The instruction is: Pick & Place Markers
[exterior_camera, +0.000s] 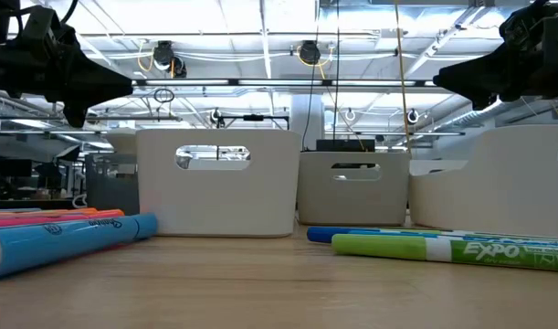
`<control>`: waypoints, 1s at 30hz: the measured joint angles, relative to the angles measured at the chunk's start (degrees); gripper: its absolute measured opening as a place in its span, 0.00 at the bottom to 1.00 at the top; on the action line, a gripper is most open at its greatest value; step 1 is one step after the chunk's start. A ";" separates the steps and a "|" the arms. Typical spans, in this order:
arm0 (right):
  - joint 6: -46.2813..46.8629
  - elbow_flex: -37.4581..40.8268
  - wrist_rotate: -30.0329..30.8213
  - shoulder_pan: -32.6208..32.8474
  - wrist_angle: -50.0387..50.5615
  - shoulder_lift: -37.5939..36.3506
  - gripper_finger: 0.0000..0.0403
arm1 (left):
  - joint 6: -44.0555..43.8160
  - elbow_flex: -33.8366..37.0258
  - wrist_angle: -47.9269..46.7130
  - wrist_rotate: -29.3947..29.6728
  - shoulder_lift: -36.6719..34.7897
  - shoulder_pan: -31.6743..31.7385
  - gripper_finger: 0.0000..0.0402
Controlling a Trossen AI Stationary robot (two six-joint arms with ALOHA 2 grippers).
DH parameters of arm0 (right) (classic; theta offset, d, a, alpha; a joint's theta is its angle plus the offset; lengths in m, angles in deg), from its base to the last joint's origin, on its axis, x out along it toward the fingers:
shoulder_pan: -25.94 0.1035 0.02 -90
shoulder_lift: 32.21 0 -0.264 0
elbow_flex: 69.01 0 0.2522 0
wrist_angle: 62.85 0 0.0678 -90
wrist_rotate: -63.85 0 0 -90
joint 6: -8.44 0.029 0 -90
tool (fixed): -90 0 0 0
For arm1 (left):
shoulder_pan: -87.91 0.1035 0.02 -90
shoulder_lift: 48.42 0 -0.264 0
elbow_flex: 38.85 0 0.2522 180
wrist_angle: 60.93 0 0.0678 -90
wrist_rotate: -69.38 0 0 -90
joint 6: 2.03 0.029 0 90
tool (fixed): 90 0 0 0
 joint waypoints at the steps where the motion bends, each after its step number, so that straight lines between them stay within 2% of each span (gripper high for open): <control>1: 0.01 0.00 0.00 0.00 0.01 0.00 0.28 | 0.01 0.00 0.01 -0.01 0.00 0.00 0.20; 5: 2.53 0.00 0.00 0.00 -1.70 0.02 0.28 | 0.01 0.00 -0.01 -0.02 0.00 -0.01 0.20; 11: 18.70 0.00 -0.01 0.01 -5.86 0.00 0.28 | 0.01 -0.01 0.01 0.00 0.00 0.01 0.20; 13: 20.84 0.00 0.11 0.00 -8.11 0.02 0.28 | 0.01 0.00 -0.01 -0.02 0.00 -0.01 0.20; 18: 17.46 0.00 1.67 -0.02 -11.71 0.02 0.28 | 0.01 0.00 0.01 -0.01 0.00 0.01 0.20; 27: 9.77 0.00 2.54 -0.05 -11.38 0.03 0.28 | 0.01 -0.01 0.01 0.00 0.00 0.01 0.20; 28: 8.22 0.00 4.87 -0.01 -12.70 0.19 0.28 | 0.01 0.00 0.01 0.00 0.00 0.01 0.20; 30: 7.61 -0.91 14.13 -0.05 -14.48 0.92 0.28 | 0.01 0.00 0.02 0.00 0.00 0.01 0.20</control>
